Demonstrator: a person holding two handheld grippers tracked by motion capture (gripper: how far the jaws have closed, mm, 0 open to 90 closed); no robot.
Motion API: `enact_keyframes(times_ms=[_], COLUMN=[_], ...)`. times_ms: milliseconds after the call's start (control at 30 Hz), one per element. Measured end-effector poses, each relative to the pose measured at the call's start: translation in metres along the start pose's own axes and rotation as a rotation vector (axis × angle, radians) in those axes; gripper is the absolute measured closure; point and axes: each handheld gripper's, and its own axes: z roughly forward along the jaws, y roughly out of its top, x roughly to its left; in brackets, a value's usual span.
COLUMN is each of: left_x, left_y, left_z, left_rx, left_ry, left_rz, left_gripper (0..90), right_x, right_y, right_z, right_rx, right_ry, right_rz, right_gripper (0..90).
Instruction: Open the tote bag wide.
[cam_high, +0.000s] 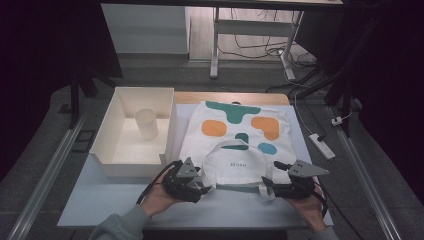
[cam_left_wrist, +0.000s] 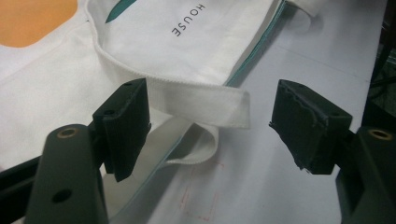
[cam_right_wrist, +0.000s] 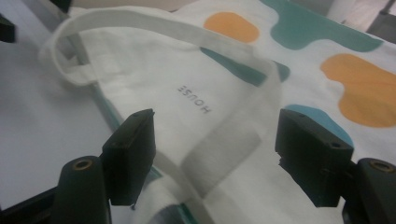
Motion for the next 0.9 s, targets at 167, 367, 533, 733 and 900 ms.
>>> enact_keyframes(times_ms=[167, 367, 533, 733, 900], left_x=[0.003, 0.004, 0.005, 0.007, 0.008], left_y=[0.004, 0.007, 0.006, 0.006, 0.005], left_z=[0.008, 0.019, 0.020, 0.020, 0.020], left_rx=[0.007, 0.025, 0.029, 0.032, 0.028], left_ry=[-0.003, 0.004, 0.015, 0.014, 0.008], left_rz=[-0.003, -0.007, -0.008, -0.010, -0.014], left_gripper=[28.4, 28.5, 28.7, 28.8, 28.7], right_x=[0.015, 0.033, 0.042, 0.045, 0.043], right_y=[0.011, 0.020, 0.022, 0.025, 0.023], right_z=[0.005, 0.018, 0.033, 0.048, 0.057], right_rx=[0.015, 0.076, 0.153, 0.227, 0.288], right_ry=[0.049, 0.076, 0.085, 0.093, 0.080], right_rz=[-0.033, -0.110, -0.163, -0.198, -0.235], right_gripper=[29.4, 29.6, 29.6, 30.1, 31.8])
